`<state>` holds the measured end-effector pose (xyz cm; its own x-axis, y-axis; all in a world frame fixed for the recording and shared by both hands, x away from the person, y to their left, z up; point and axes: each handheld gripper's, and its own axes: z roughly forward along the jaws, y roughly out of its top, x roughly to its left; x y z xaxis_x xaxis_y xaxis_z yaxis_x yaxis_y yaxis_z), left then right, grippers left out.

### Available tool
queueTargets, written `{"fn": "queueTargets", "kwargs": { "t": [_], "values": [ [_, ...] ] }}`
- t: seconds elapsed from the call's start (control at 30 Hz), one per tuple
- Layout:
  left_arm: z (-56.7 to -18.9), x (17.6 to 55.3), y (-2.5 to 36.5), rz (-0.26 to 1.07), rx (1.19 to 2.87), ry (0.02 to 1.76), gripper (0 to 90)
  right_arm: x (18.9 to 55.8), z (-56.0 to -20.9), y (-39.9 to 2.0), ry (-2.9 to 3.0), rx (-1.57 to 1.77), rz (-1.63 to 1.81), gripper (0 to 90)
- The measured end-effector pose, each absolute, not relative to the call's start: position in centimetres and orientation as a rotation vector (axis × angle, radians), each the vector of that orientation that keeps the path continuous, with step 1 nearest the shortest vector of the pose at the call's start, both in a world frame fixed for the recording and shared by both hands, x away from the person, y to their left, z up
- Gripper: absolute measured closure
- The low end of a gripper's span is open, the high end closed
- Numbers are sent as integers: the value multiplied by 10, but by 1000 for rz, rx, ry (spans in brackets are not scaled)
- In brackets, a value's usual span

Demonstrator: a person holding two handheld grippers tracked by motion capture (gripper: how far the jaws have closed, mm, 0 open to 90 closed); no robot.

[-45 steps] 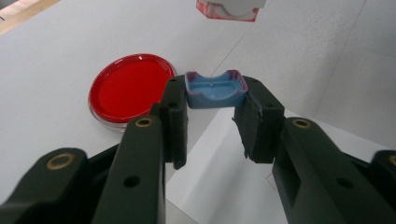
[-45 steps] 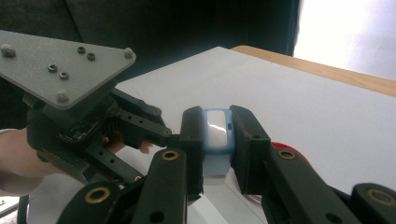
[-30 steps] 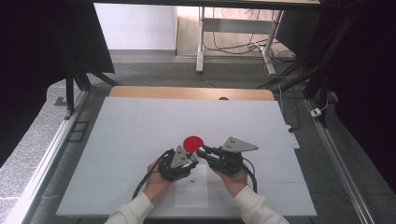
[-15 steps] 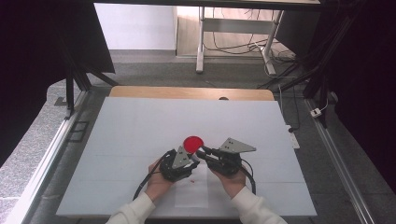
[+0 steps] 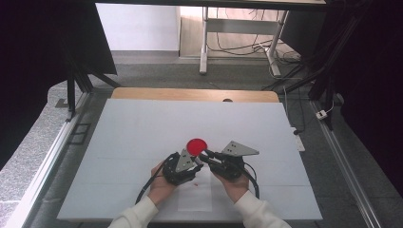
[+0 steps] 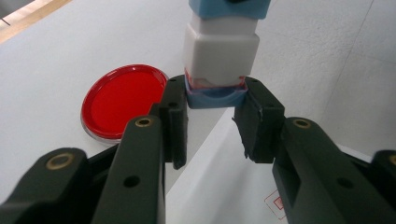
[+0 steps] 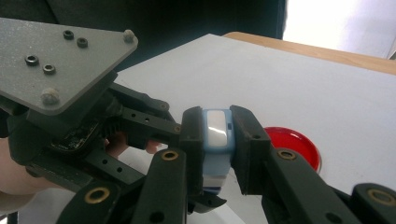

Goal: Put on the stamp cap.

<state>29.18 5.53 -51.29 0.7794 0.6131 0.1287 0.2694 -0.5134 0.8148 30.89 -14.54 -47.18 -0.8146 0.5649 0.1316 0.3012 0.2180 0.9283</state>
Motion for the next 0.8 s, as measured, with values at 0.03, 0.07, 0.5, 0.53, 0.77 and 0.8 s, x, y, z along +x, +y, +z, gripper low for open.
{"fn": "queueTargets", "kwargs": {
  "t": [0.03, 0.07, 0.5, 0.53, 0.77, 0.8],
  "values": [
    [-513, 292, 55, 518, 2120, 655, 648, 309, -472, -145, 2258, 824, 1636, 753],
    [-513, 292, 56, 517, 2119, 656, 648, 309, -473, -145, 2259, 827, 1635, 753],
    [-513, 291, 55, 531, 2117, 660, 648, 307, -474, -143, 2240, 862, 1630, 752],
    [-513, 291, 55, 530, 2117, 660, 648, 306, -473, -143, 2237, 863, 1628, 753],
    [-514, 291, 55, 534, 2122, 660, 648, 306, -473, -144, 2229, 879, 1628, 752],
    [-514, 291, 55, 534, 2123, 660, 648, 306, -474, -144, 2226, 883, 1631, 752]
  ]
}}
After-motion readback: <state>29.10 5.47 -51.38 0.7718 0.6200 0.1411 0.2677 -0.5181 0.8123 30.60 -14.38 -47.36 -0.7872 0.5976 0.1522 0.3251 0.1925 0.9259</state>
